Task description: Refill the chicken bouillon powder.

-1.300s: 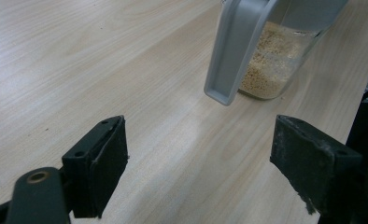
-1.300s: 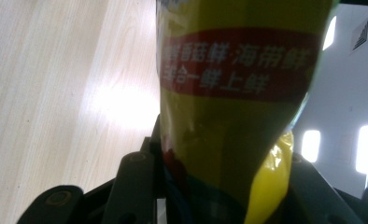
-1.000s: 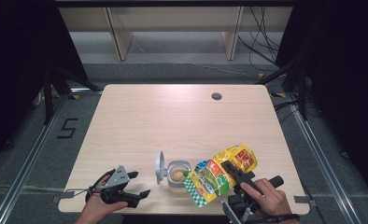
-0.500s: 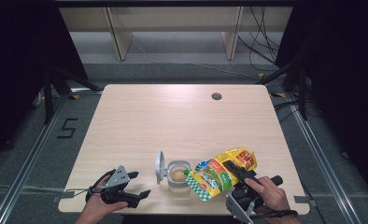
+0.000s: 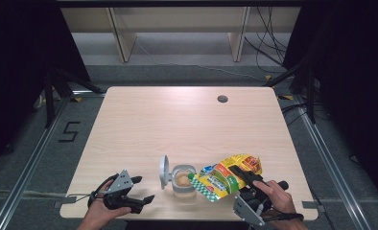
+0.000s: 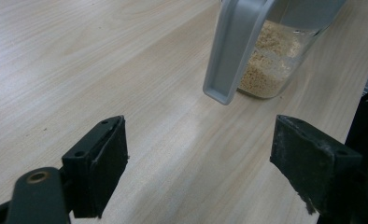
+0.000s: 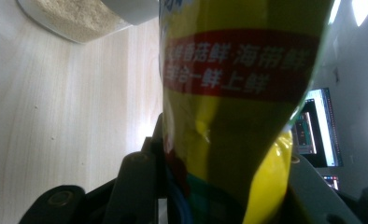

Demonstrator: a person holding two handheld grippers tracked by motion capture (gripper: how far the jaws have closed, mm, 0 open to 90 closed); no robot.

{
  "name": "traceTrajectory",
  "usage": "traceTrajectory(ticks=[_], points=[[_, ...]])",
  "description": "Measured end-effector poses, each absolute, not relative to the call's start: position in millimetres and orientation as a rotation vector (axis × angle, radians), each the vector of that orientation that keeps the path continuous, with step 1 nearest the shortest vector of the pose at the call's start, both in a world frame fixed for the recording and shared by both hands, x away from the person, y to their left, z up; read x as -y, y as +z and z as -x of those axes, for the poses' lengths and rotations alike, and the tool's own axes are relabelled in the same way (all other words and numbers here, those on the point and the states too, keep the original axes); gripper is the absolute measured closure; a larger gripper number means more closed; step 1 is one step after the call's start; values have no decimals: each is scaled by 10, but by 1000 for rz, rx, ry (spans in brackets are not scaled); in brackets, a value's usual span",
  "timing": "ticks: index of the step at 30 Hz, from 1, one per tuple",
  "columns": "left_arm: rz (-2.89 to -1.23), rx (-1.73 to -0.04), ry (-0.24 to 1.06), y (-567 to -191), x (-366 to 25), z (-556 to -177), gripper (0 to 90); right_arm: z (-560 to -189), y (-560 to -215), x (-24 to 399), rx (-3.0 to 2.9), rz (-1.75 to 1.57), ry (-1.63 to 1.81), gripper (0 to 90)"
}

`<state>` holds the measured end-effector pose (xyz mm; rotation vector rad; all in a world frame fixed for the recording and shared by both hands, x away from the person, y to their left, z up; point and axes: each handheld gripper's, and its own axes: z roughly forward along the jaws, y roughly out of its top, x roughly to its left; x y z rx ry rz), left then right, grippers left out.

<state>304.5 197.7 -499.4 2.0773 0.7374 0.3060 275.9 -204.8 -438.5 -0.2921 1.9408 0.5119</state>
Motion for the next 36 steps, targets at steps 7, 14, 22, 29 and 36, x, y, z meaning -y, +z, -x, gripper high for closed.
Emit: traceTrajectory(ticks=[7, 14, 22, 29, 36], points=[[-2063, -743, 298, -5000, -1965, -3039, 182, -2785, -4405, 2085, -1964, 253, 554, 663], [-2082, -732, 311, -4995, -1978, -3045, 182, -2796, -4419, 2098, -1974, 242, 585, 666], [-2083, -732, 309, -4993, -1979, -3044, 182, -2814, -4448, 2119, -1991, 201, 655, 669], [-2085, -728, 311, -4996, -1980, -3046, 182, -2807, -4450, 2153, -2007, 159, 675, 671], [-2056, -742, 297, -5005, -1962, -3037, 182, -2830, -4431, 2156, -2002, 197, 689, 673]])
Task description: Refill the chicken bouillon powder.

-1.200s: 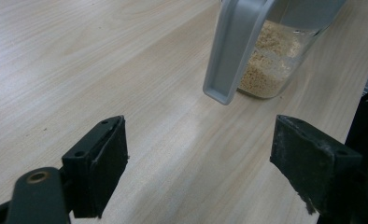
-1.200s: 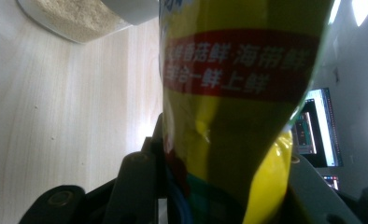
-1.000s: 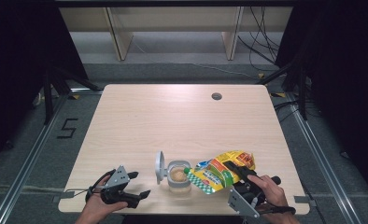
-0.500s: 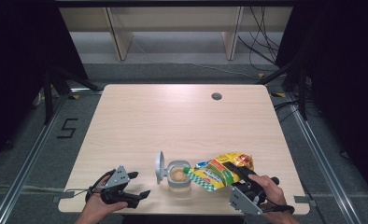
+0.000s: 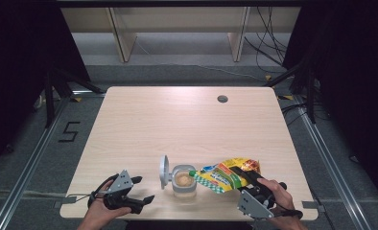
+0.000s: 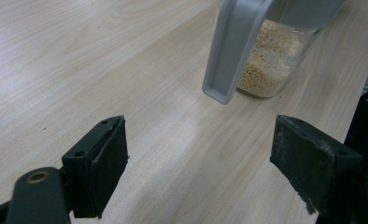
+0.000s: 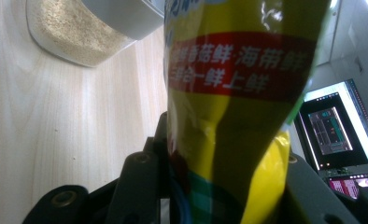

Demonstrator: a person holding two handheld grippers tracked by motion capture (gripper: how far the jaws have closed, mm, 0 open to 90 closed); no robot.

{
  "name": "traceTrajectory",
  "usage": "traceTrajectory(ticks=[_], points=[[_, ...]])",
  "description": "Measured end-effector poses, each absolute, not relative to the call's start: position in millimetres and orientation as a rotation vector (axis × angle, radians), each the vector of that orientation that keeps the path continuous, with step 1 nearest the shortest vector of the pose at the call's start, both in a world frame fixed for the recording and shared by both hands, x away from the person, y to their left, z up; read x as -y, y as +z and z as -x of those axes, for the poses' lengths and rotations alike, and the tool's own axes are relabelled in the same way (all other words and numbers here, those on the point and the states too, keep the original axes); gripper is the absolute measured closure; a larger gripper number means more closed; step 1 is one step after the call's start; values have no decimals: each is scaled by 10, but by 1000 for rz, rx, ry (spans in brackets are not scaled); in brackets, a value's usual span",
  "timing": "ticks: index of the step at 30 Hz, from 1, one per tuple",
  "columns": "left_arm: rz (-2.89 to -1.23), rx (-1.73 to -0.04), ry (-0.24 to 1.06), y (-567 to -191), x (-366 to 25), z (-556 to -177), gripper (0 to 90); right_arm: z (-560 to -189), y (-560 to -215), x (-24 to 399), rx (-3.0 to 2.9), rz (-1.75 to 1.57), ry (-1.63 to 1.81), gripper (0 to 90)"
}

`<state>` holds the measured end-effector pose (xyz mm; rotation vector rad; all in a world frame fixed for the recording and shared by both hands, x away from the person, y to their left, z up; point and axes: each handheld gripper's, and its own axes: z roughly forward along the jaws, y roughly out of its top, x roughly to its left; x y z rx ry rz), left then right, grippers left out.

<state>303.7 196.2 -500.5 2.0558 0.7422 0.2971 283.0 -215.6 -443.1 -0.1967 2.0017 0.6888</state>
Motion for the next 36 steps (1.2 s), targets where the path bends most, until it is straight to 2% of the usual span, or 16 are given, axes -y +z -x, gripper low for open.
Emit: traceTrajectory(ticks=[23, 36], points=[[-2085, -736, 304, -4996, -1970, -3044, 182, -2864, -4483, 2185, -2079, 34, 857, 680], [-2062, -761, 295, -5010, -1954, -3032, 182, -3059, -4543, 2304, -2075, -87, 1041, 689]])
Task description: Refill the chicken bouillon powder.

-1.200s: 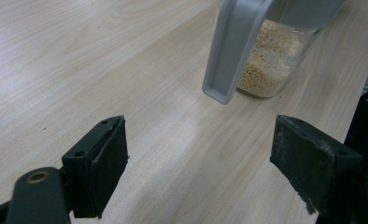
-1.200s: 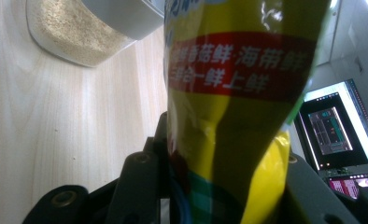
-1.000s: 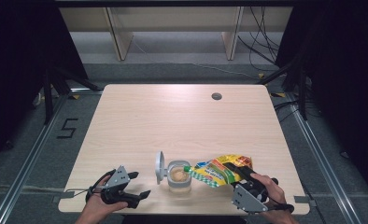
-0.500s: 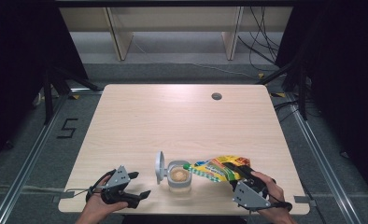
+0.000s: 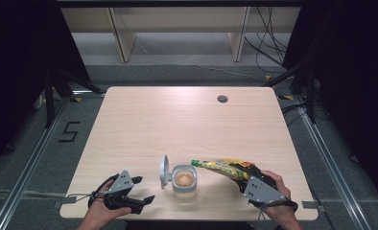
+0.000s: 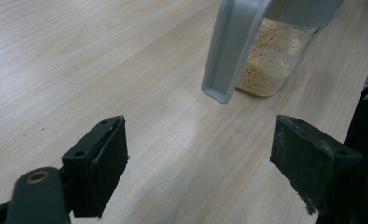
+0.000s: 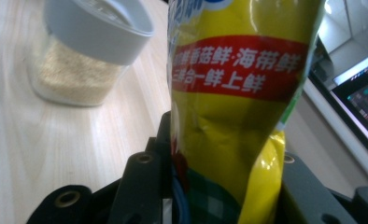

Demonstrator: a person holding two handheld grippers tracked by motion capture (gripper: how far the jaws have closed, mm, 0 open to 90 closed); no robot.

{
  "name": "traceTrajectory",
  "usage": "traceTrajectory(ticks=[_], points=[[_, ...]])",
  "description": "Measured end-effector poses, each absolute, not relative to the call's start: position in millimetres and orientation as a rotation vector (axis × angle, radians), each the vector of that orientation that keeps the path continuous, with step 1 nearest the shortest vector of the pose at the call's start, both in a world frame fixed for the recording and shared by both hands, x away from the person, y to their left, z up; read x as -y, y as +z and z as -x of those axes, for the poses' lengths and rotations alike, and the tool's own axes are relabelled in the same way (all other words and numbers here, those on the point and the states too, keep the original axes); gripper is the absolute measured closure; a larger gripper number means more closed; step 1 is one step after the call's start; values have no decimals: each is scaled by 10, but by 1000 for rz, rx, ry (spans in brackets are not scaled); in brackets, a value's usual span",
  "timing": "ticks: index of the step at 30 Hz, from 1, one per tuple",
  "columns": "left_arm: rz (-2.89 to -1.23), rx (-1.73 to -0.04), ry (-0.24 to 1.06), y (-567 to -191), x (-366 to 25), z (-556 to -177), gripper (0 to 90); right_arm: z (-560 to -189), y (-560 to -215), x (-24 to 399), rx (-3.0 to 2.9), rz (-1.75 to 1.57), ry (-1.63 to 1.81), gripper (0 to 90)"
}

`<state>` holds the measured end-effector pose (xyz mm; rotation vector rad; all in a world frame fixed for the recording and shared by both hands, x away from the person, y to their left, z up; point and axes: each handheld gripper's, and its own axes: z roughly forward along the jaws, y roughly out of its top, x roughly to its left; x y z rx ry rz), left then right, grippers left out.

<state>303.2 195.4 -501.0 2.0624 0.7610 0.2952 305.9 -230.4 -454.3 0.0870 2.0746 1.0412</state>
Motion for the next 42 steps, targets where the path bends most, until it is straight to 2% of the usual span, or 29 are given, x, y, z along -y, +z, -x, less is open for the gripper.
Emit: traceTrajectory(ticks=[12, 27, 42], points=[[-2084, -734, 299, -5007, -1953, -3046, 182, -3333, -4618, 2475, -2053, -334, 1218, 707], [-2061, -762, 287, -5000, -1951, -3026, 182, -3611, -4766, 2554, -2057, -489, 1357, 711], [-2056, -751, 286, -5004, -1947, -3032, 182, -3573, -4847, 2784, -2064, -603, 1404, 699]])
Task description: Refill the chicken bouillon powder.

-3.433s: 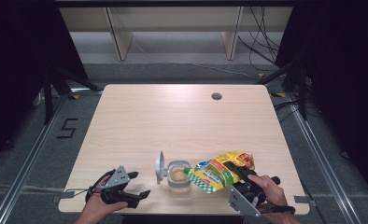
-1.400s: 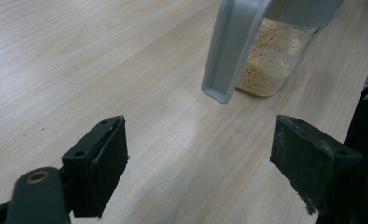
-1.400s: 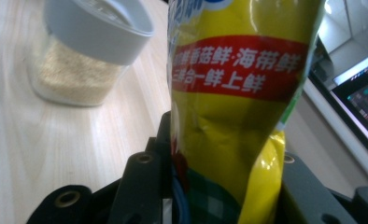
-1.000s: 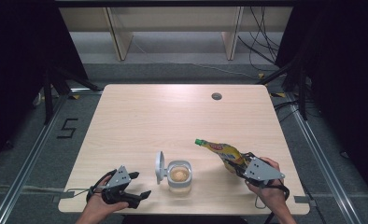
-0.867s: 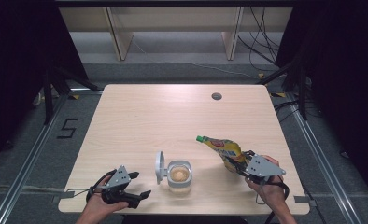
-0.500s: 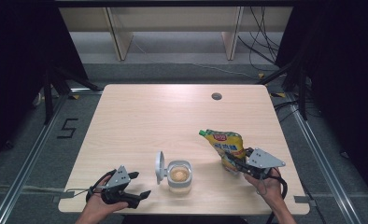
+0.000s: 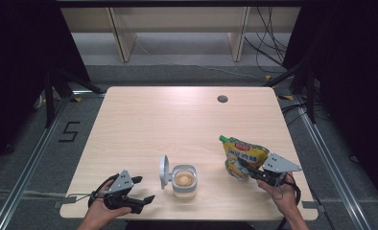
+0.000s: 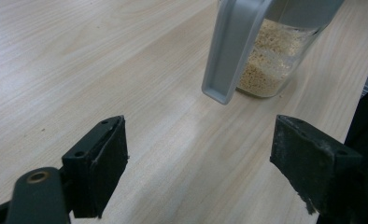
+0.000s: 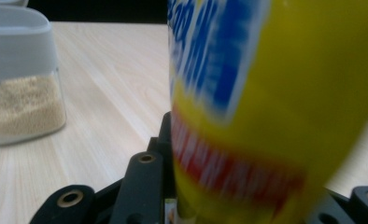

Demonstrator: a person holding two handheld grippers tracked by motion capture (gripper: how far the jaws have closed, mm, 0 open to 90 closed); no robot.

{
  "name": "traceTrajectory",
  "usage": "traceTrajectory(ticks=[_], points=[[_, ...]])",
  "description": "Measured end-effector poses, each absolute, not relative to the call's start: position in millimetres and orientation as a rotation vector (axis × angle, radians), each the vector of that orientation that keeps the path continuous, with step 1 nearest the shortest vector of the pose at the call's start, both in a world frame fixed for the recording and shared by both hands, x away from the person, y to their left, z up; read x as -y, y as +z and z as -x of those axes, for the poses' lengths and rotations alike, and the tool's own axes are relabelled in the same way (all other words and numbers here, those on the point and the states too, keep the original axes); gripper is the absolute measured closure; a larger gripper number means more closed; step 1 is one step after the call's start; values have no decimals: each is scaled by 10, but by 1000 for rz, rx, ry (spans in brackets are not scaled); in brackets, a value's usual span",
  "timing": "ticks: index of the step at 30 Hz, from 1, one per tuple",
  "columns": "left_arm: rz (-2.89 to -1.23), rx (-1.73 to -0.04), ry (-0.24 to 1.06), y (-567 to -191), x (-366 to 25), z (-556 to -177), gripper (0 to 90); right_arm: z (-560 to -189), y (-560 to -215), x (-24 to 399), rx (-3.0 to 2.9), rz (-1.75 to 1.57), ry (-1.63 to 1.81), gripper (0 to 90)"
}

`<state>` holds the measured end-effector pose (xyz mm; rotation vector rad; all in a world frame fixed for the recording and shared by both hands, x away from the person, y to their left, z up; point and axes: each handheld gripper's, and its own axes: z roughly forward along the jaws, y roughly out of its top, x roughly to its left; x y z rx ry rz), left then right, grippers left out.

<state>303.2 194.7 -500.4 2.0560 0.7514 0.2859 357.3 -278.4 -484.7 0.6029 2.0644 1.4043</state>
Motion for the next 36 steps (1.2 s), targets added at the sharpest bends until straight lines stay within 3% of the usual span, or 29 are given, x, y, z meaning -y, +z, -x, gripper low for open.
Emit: traceTrajectory(ticks=[7, 15, 23, 36], points=[[-2072, -747, 294, -4999, -1964, -3040, 182, -3556, -4860, 2821, -2069, -648, 1445, 687], [-2069, -753, 299, -5002, -1966, -3035, 182, -3494, -4825, 2860, -2047, -697, 1435, 607], [-2056, -769, 310, -5004, -1977, -3034, 183, -3362, -4787, 2897, -2054, -880, 1423, 365], [-2054, -770, 305, -4996, -1972, -3035, 183, -3037, -4761, 2905, -2078, -1039, 1299, 299]])
